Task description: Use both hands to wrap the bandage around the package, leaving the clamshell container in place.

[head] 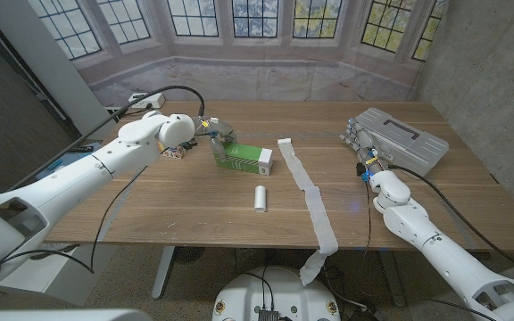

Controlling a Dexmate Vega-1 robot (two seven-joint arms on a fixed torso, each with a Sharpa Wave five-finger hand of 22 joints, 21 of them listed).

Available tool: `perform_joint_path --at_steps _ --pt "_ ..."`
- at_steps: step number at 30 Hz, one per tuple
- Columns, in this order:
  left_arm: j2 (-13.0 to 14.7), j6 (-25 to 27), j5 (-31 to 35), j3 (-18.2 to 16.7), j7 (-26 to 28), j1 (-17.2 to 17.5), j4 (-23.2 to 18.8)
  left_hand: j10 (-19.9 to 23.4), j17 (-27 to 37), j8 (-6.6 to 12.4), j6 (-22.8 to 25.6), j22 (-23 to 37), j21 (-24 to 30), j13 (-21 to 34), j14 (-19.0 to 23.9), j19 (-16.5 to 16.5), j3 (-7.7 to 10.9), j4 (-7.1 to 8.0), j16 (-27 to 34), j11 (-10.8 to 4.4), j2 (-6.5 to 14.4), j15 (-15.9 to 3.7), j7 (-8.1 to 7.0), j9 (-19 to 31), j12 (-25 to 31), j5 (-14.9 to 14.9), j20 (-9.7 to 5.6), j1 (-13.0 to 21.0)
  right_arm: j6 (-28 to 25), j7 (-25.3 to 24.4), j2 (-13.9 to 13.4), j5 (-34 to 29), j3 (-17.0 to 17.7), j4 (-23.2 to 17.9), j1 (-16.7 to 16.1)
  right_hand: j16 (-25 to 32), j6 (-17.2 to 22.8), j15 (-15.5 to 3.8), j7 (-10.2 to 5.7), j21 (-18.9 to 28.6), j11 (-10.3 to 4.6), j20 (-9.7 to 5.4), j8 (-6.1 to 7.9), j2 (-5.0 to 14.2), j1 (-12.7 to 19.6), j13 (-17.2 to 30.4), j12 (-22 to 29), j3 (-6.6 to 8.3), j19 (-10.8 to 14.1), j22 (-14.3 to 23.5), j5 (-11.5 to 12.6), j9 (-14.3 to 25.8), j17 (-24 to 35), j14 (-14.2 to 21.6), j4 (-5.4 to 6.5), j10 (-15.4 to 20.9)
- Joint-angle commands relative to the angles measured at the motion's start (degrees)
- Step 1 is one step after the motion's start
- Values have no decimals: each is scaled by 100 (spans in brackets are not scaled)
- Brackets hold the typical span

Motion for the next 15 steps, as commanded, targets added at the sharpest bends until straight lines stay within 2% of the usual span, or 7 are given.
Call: perform_joint_path --at_steps 1,15 --pt "73 103 -9 -118 -1 125 -257 37 12 44 412 24 40 14 60 37 22 16 23 -32 218 2 90 15 -10 46 -7 146 -186 106 -132 -112 -102 -174 86 29 40 6 14 31 10 42 -8 -13 -46 15 24 16 -10 15 -27 34 -2 18 -26 20" --pt "231 426 -72 -326 73 467 -675 51 22 60 410 24 44 59 55 34 34 17 -5 -28 243 8 74 4 -26 65 -22 140 -647 163 -394 -420 -324 -524 252 27 46 24 19 35 5 56 -7 -12 -45 15 27 17 -1 16 -26 34 -4 9 -36 27"
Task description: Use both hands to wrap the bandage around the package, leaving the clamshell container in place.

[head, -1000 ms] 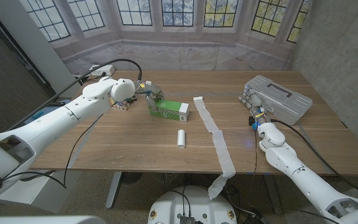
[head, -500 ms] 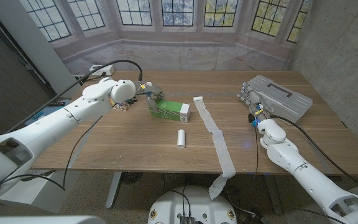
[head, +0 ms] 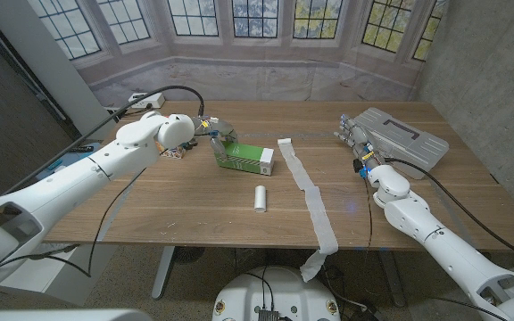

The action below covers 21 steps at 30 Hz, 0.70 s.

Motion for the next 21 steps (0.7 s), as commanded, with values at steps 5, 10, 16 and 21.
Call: perform_joint_path --at_steps 5,10,16,21 --pt "200 344 -95 -246 157 425 -472 68 22 74 443 23 44 34 55 29 47 20 -13 -29 224 0 58 11 -14 50 -23 169 -555 70 -293 -392 -278 -397 235 27 51 26 14 36 14 37 -6 -11 -40 16 30 20 24 16 -26 34 -6 9 -42 36" --pt "246 411 -128 -290 171 521 -567 72 24 82 448 23 45 46 68 29 51 16 -18 -40 223 -8 47 9 -17 55 -25 170 -838 66 -393 -621 -426 -551 386 29 63 35 23 40 32 46 -2 -9 -26 15 37 27 35 16 -24 33 -10 18 -53 53" --pt "269 459 -156 -321 209 595 -622 46 28 86 431 23 41 64 35 15 62 26 -47 -43 236 1 42 7 -36 61 -27 152 -1147 182 -459 -805 -604 -657 602 30 92 32 27 44 24 46 7 -7 15 15 44 48 48 15 -20 33 -22 35 -85 75" --pt "260 478 -169 -324 231 616 -631 23 28 88 415 23 33 80 21 -11 72 20 -67 -35 238 6 48 4 -51 66 -22 154 -1530 213 -566 -1138 -820 -822 837 31 127 29 31 48 -29 57 17 1 110 15 77 96 65 15 -8 32 -45 71 -149 173"
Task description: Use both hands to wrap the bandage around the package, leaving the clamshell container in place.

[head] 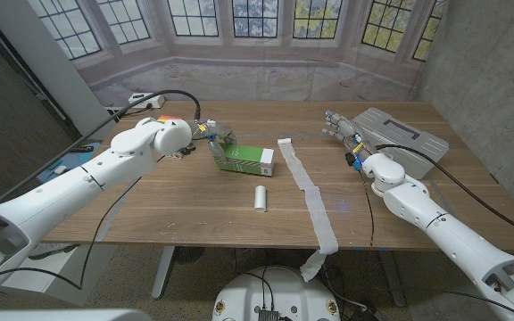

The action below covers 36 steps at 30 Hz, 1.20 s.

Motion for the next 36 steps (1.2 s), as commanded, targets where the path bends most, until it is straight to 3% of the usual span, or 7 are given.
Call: perform_joint_path --at_steps 1,18,36 --pt "45 106 -45 -70 67 158 -137 6 29 63 415 23 32 32 21 -12 72 21 -42 -21 230 7 49 20 -24 44 -21 162 -795 108 -219 -624 -427 -337 468 30 100 23 22 25 -1 25 21 1 134 15 63 47 32 15 -5 32 -20 80 -72 134" --pt "75 179 -106 -75 16 193 -187 10 49 118 466 23 36 87 41 -18 103 17 -70 -42 268 8 47 17 -38 60 -29 157 -1450 202 -253 -1556 -969 -535 1042 26 401 -53 -16 62 -97 -5 71 -81 939 38 219 388 271 2 56 24 -126 362 -363 720" --pt "126 223 -160 -89 -53 209 -229 -27 84 143 431 22 18 137 3 -76 111 25 -108 -69 305 -14 26 15 -71 65 -62 137 -1980 383 -183 -2848 -1631 -656 1699 96 832 -235 -17 154 -69 -206 144 -386 1780 54 283 536 801 7 12 27 -135 870 -350 1138"
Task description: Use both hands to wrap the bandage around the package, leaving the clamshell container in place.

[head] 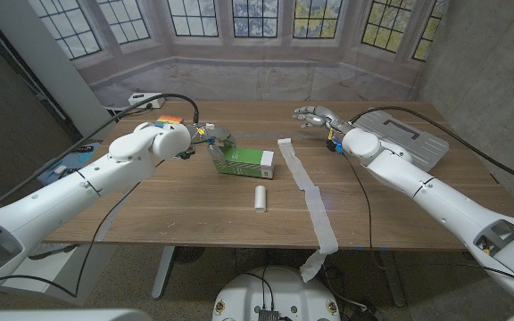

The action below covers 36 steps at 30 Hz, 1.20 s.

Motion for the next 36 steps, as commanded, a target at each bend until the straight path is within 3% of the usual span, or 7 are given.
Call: perform_joint_path --at_steps 1,16,20,36 --pt "39 31 -47 -17 -53 12 -37 17 30 110 442 23 19 25 11 -22 95 36 -16 -31 254 -17 18 13 -8 22 -7 193 -385 151 66 -1013 -449 -52 450 50 140 -121 3 47 10 -42 60 -36 230 22 43 66 180 20 -17 27 8 122 8 134" --pt "94 106 -135 -46 -71 93 -93 17 50 143 451 22 20 59 9 -29 107 31 -35 -40 279 -17 17 14 -22 30 -7 194 -490 341 168 -2152 -966 49 860 199 733 -380 -111 118 -77 -211 154 -235 850 59 188 51 712 32 -46 45 63 717 60 730" --pt "117 132 -147 -55 -89 108 -128 -9 57 165 468 22 15 72 -14 -43 113 28 -53 -55 286 -23 -13 17 -40 36 -12 194 -497 344 192 -2424 -1053 95 911 221 838 -409 -136 124 -79 -245 168 -270 943 80 221 35 788 34 -43 51 73 805 59 818" --pt "180 214 -162 -70 -184 141 -241 0 74 206 465 21 15 110 6 -52 124 32 -75 -49 296 -20 -5 19 -57 49 -17 167 -436 630 356 -3560 -1539 438 1312 323 1197 -670 -311 134 -322 -379 202 -335 1461 113 324 35 1032 42 -23 63 118 1161 52 1178"
